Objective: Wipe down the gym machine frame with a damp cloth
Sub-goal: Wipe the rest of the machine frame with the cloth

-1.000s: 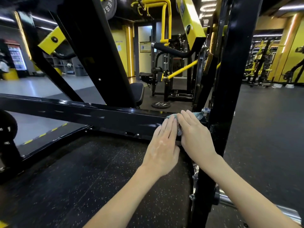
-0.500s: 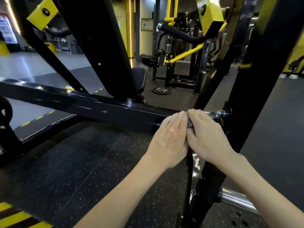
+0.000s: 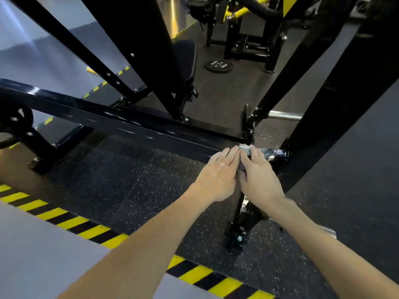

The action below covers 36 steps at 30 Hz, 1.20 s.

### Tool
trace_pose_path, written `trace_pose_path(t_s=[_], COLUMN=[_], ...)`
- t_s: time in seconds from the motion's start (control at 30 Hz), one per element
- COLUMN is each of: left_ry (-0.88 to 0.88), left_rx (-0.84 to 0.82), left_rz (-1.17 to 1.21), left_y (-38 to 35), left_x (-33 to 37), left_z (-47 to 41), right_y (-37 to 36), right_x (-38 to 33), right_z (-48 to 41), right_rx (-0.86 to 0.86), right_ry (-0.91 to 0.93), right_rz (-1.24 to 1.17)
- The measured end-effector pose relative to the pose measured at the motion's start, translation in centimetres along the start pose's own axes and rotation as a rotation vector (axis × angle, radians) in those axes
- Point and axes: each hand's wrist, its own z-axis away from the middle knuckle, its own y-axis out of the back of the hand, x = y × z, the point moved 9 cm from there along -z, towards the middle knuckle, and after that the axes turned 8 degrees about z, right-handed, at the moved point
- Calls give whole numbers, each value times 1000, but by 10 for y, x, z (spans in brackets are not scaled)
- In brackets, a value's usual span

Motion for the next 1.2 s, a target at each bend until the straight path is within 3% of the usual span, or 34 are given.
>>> trace_pose_path(t_s=[0.2,0.47,0.63,0.8,0.97,1.2], left_ry=[177,364,294,162,116,69], left_rx=[-89,-112,-226,-333,-298,-237], left_rz=[50,84,17,17,87,88], left_y=[24,54,52,48,41,39], left_x=[-26,-138,-202,-231,-231,-234], left_z=[21,51,45,38,37,39], right_y=[10,18,18,0,-2,3], right_x=[0,0,1,-3,-7,-96], right_z=[-6,-22,-22,-26,-26,-66], right_rx=[-98,-7,67,16,61,218], right_ry=[-87,-170,-358,-563,-699,-647], right_rz=[49,56,-12,-148,-170,-153])
